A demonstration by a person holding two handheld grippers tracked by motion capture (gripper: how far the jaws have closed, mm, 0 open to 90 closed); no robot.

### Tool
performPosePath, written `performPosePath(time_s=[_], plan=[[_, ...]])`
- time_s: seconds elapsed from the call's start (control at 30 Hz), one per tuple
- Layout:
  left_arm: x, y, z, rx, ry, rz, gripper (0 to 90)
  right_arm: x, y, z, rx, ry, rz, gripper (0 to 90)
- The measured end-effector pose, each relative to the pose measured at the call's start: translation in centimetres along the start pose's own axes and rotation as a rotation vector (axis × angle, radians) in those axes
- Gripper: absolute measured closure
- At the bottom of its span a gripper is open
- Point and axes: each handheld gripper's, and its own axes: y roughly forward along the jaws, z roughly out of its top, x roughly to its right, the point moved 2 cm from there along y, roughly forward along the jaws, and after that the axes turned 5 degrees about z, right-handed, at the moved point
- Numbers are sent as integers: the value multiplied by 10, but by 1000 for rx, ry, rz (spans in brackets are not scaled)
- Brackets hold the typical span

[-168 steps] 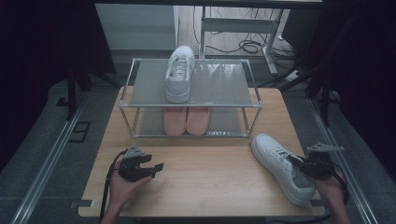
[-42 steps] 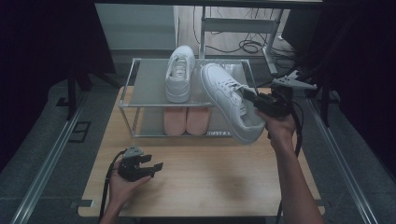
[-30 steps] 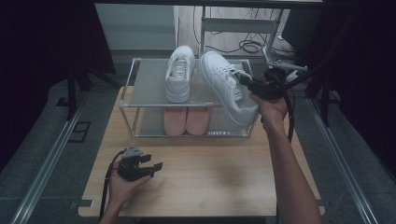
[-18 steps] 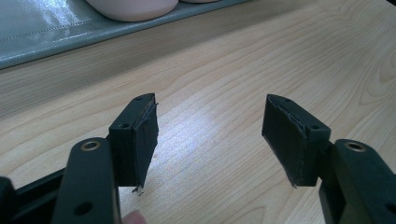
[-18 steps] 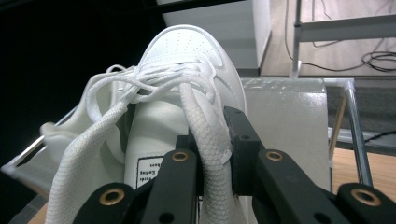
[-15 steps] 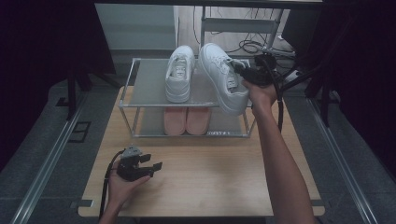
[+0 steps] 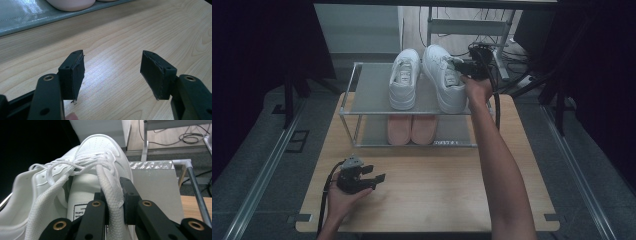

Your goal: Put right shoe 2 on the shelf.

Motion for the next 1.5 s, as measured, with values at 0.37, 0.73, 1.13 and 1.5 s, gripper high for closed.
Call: performPosePath(time_s=[0.37, 0.73, 1.13, 1.5], plan=[[-2, 0, 0, 2, 0, 0, 365, -4, 45, 5, -62, -5, -98, 792], [0, 1, -1, -1, 1, -4, 366, -5, 32, 5, -12, -1, -34, 564], [4, 1, 0, 3, 8, -2, 366, 10, -17, -13, -5, -80, 79, 741], [6, 4, 0, -9, 16, 0, 366, 28, -39, -38, -28, -138, 109, 878]])
